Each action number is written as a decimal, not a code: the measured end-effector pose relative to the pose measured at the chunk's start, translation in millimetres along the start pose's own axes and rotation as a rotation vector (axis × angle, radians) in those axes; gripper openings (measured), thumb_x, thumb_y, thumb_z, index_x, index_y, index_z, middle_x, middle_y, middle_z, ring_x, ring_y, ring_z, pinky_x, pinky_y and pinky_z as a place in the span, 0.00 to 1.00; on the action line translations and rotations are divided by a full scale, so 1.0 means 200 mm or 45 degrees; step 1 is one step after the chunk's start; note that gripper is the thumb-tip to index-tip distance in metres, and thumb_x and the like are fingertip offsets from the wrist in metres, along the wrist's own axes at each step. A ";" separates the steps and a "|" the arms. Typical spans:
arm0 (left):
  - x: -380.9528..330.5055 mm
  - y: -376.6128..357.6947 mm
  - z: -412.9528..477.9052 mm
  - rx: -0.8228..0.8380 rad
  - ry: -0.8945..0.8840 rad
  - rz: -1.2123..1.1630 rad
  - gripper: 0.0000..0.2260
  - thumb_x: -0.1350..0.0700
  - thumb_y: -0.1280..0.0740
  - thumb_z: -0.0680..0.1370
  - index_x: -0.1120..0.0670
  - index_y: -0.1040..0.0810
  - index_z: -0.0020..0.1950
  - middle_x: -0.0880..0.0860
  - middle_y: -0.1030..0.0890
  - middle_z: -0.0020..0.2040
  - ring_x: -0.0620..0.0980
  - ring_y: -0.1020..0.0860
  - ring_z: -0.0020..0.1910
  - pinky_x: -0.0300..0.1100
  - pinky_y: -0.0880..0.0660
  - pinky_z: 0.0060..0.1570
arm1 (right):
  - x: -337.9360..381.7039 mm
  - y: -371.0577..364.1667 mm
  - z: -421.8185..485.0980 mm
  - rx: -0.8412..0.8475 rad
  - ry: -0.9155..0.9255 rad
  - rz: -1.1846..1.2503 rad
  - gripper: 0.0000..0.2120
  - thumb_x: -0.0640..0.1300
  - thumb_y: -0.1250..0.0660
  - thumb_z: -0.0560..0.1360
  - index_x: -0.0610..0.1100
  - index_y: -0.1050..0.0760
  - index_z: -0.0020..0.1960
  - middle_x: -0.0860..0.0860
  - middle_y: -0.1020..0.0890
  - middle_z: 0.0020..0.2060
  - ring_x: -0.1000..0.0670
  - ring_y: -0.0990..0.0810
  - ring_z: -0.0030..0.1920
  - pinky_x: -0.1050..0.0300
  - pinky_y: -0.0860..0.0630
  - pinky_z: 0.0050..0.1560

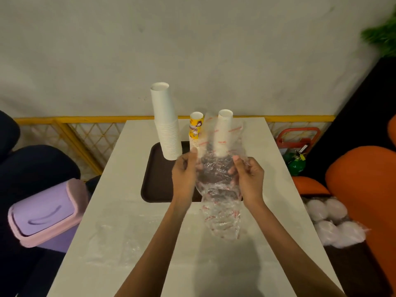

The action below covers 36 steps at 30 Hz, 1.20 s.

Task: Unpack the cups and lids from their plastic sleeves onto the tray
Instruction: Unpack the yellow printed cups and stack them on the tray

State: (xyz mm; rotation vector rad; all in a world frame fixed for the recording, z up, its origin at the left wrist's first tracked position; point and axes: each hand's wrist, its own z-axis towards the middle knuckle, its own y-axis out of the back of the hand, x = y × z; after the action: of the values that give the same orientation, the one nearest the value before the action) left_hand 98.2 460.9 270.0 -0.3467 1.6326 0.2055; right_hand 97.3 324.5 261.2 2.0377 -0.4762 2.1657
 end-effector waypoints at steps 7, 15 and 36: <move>0.16 0.20 -0.17 0.060 -0.170 0.187 0.12 0.54 0.37 0.79 0.54 0.31 0.37 0.47 0.30 0.32 0.38 0.31 0.29 0.29 0.32 0.32 | -0.02 -0.18 -0.12 -0.145 0.112 -0.110 0.09 0.45 0.37 0.79 0.45 0.31 0.41 0.48 0.21 0.26 0.55 0.24 0.22 0.60 0.27 0.25; 0.23 0.42 -0.11 0.197 -0.269 0.414 0.14 0.55 0.38 0.81 0.56 0.33 0.35 0.48 0.31 0.30 0.40 0.32 0.28 0.31 0.34 0.31 | -0.02 -0.17 -0.22 -0.236 0.194 -0.234 0.05 0.43 0.33 0.77 0.45 0.28 0.44 0.46 0.24 0.26 0.54 0.26 0.22 0.60 0.28 0.23; 0.13 0.36 -0.13 0.275 0.089 0.374 0.14 0.47 0.40 0.81 0.56 0.24 0.43 0.52 0.22 0.32 0.42 0.26 0.22 0.35 0.27 0.26 | -0.15 -0.11 -0.62 -0.123 -0.056 -0.260 0.14 0.42 0.35 0.78 0.46 0.32 0.35 0.54 0.33 0.16 0.56 0.35 0.16 0.66 0.37 0.19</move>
State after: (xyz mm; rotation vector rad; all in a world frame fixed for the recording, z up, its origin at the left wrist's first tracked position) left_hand 47.6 517.4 241.1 0.0528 1.7527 0.2379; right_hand -11.5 388.3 230.0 1.9908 -0.3532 1.9468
